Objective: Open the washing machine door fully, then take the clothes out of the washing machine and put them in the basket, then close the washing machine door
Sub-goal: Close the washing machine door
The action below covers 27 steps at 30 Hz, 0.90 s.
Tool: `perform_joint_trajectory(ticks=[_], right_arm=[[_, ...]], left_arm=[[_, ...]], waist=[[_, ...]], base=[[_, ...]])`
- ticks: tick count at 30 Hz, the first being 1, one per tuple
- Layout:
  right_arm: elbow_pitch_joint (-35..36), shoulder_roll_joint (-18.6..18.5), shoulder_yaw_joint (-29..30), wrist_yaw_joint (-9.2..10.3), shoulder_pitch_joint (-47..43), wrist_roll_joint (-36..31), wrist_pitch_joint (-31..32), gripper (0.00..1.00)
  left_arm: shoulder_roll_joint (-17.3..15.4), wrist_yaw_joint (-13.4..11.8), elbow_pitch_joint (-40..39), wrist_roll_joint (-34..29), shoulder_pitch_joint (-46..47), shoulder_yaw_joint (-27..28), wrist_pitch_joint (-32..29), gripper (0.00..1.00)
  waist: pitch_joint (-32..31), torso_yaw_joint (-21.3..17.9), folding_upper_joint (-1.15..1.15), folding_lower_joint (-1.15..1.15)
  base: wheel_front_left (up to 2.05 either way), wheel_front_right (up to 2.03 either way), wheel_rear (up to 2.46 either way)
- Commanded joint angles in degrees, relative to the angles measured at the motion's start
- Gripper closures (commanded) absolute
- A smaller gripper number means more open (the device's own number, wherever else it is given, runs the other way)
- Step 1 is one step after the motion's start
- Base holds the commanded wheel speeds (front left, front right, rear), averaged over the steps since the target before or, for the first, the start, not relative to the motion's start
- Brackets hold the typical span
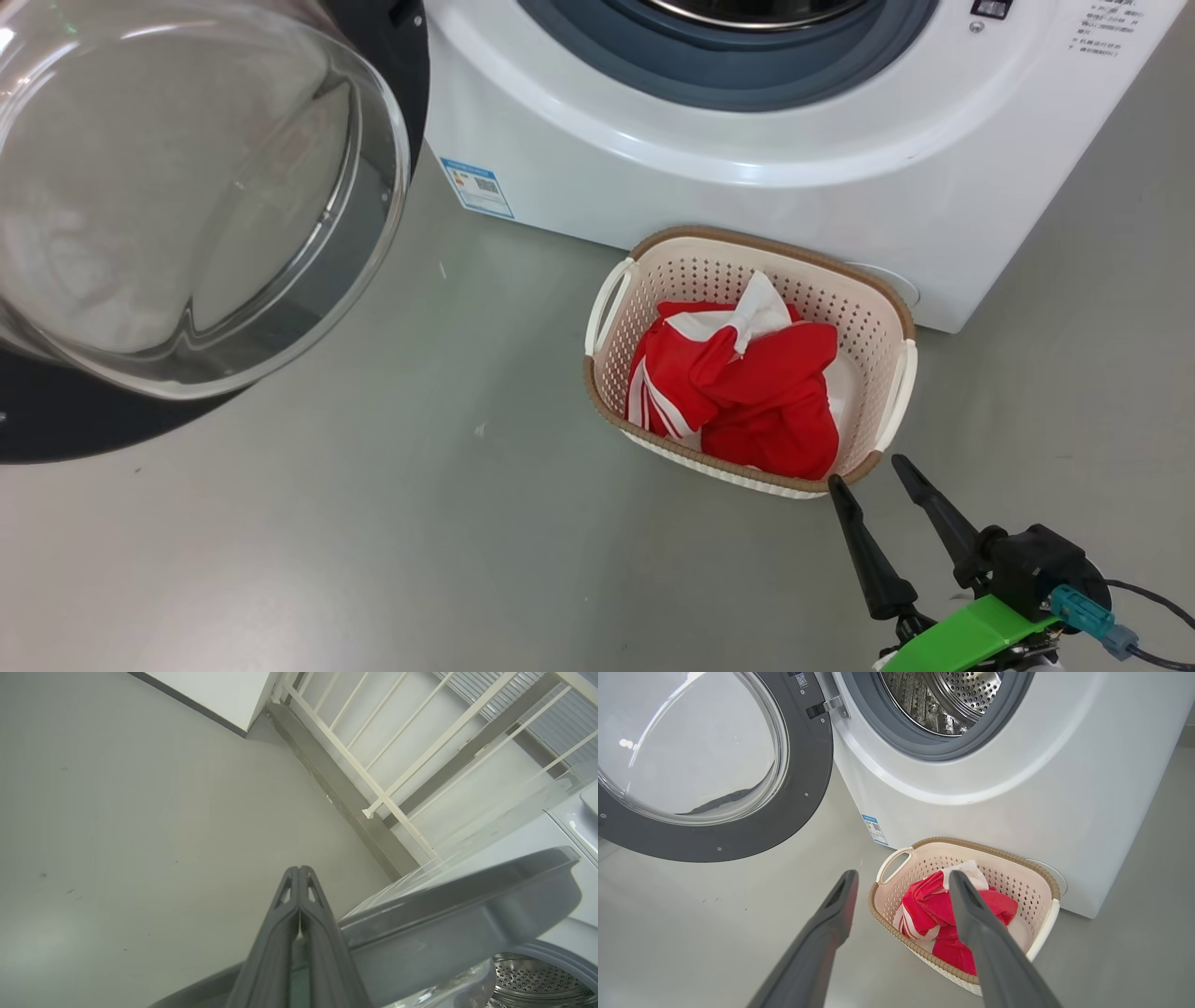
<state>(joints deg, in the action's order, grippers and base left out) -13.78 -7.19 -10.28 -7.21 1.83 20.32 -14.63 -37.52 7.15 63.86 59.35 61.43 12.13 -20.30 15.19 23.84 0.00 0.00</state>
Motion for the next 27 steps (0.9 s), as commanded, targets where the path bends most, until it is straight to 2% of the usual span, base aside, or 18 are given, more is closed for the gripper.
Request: perform_joint_trajectory(ticks=[1,12,27], right_arm=[[1.4,-0.2,-1.6,-0.28,1.3,-0.8,-0.4,0.00],[1.1,-0.3,-1.9,-0.28,2.5,-0.8,-0.4,0.00],[0.9,0.8,-1.6,-0.28,1.4,-0.2,-0.4,0.00]], left_arm=[[-4.5,0.3,-0.9,0.9,-0.2,0.6,-1.5,1.00],[-4.6,0.3,-4.0,5.0,-2.9,-1.4,-10.3,1.00],[-5.5,0.3,-15.8,10.7,-10.2,-5.4,-19.6,1.00]], waist=[[0.6,0.0,0.00,0.00],[1.1,-0.4,0.00,0.00],[-2.8,-0.4,0.00,0.00]], base=[[0.00,0.00,0.00],[0.00,0.00,0.00],[0.00,0.00,0.00]])
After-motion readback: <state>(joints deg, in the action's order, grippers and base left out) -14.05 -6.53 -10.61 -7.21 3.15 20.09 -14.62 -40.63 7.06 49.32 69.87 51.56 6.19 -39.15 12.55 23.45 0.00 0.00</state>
